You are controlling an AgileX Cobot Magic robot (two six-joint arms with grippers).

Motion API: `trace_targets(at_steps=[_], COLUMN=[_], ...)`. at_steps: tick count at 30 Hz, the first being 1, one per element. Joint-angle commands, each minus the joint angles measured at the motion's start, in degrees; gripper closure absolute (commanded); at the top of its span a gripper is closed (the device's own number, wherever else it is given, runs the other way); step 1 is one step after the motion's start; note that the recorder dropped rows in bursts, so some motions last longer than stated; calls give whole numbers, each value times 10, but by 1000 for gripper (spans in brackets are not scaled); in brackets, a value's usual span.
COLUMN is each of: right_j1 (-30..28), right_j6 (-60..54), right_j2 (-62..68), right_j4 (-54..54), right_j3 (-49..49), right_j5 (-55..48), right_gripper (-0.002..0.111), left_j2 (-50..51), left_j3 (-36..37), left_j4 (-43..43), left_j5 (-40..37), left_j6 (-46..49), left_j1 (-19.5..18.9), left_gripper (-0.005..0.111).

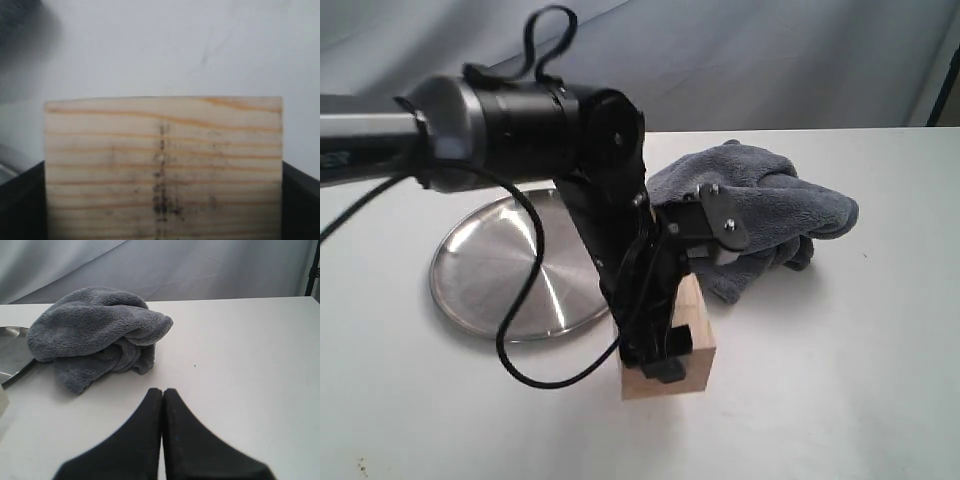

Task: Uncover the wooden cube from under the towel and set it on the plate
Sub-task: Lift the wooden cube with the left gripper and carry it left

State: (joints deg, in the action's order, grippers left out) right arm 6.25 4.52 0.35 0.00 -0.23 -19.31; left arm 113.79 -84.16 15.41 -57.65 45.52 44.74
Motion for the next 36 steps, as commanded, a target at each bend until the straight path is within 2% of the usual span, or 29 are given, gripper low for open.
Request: trace_targets(at_steps=[1, 4, 9, 18, 24, 28, 36], right_j1=[1, 1, 1, 1, 1, 1, 1], right_j6=[2, 2, 2, 2, 2, 2, 2], right_j2=[-4, -4, -4, -4, -4, -4, -4], right_j4=[0, 0, 0, 0, 0, 0, 0], right_j3=[2, 2, 2, 2, 2, 2, 2], right_j5=[1, 1, 1, 1, 1, 1, 1], right_gripper=[108, 108, 108, 108, 108, 108, 108], left_j2=[-97, -165, -239, -268, -268, -267, -225], left_j3=[-2, -2, -2, 3, 50, 100, 190], left_j4=[5, 2, 4, 3, 3, 1, -60], left_j5=[45, 84, 99, 102, 173, 237, 340], left_j6=[-18, -54, -118, -186, -204, -213, -213], left_j1=[2, -6, -56, -139, -182, -192, -192], left_gripper=[107, 107, 107, 107, 107, 107, 107])
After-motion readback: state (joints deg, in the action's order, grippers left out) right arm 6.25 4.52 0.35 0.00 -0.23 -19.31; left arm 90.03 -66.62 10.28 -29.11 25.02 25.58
